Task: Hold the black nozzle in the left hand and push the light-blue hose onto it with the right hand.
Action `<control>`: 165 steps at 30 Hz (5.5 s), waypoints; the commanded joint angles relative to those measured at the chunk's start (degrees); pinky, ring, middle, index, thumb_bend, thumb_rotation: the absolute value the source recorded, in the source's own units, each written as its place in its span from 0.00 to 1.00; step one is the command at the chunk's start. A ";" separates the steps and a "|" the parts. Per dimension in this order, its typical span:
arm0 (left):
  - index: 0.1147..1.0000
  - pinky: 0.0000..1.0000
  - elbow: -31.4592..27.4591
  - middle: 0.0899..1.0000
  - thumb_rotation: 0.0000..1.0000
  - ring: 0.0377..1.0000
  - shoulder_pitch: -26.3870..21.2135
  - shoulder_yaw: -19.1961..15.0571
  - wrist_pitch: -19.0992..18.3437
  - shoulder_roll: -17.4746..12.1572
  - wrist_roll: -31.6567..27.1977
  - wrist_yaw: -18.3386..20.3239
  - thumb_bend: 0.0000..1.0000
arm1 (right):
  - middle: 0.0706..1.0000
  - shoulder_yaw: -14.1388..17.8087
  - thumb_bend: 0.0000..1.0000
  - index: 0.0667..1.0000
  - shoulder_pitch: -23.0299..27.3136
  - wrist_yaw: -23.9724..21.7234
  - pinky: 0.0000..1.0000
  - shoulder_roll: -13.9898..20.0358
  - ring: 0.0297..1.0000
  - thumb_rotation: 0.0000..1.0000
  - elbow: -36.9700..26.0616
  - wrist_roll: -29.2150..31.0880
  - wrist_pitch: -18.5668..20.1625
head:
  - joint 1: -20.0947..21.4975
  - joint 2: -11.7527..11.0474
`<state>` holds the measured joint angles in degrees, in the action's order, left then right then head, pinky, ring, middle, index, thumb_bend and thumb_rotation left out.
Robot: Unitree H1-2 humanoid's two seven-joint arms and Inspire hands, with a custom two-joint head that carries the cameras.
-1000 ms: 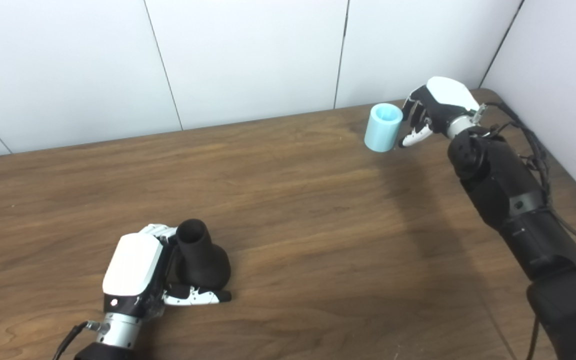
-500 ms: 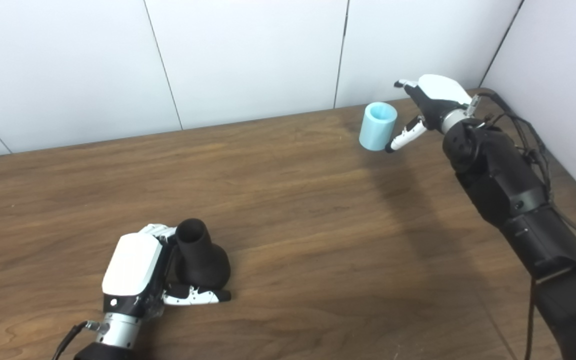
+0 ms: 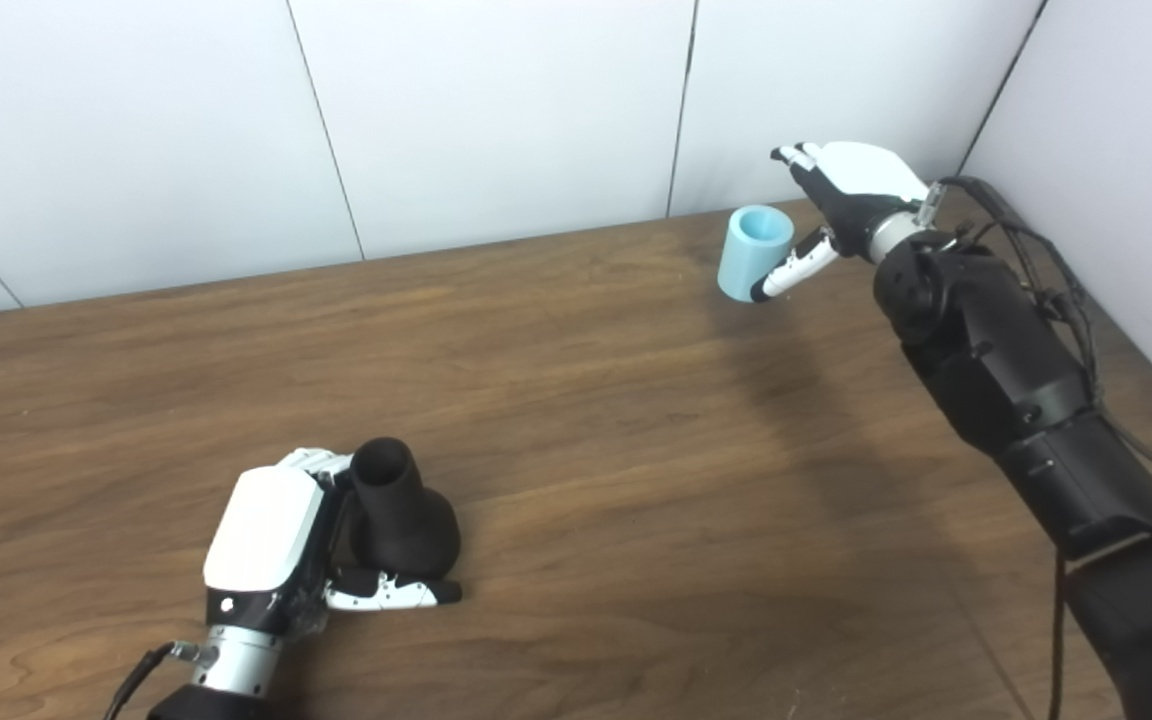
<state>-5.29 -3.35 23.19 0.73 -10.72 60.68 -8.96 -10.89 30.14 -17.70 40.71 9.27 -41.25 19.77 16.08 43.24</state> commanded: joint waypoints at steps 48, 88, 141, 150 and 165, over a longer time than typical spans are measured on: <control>0.42 0.74 -0.38 0.42 0.00 0.58 0.20 0.24 -0.95 -0.81 1.13 2.23 0.53 | 0.75 1.05 0.94 0.76 2.30 9.09 0.78 -1.32 0.82 0.31 5.73 0.57 -7.65 | -0.24 0.84; 0.42 0.75 -1.32 0.42 0.00 0.58 0.44 0.26 -0.61 -1.33 0.93 3.60 0.53 | 0.72 0.43 0.88 0.72 3.61 9.60 0.77 -2.25 0.81 0.26 7.98 -0.24 -7.05 | -0.29 1.27; 0.42 0.75 -2.01 0.43 0.00 0.59 0.31 -0.21 -1.58 -0.63 0.65 4.61 0.53 | 0.55 0.77 0.86 0.65 1.01 10.92 0.66 -3.02 0.68 0.17 6.23 0.24 -9.49 | -0.39 2.41; 0.42 0.75 -1.88 0.43 0.00 0.58 0.25 -0.12 -1.51 -0.87 0.82 4.75 0.53 | 0.45 0.39 0.57 0.59 1.32 12.93 0.63 -3.67 0.65 0.00 6.85 -0.87 -9.82 | -0.38 2.41; 0.42 0.76 -2.36 0.43 0.00 0.58 0.44 0.15 -2.10 -0.70 0.91 5.04 0.53 | 0.36 0.31 0.53 0.48 1.31 14.37 0.35 -3.69 0.31 0.00 7.50 -1.08 -12.23 | -0.39 2.54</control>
<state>-7.07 -3.30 23.21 -0.75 -11.02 61.27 -5.38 -11.32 28.99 -5.15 35.65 17.99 -41.89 8.53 15.73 45.70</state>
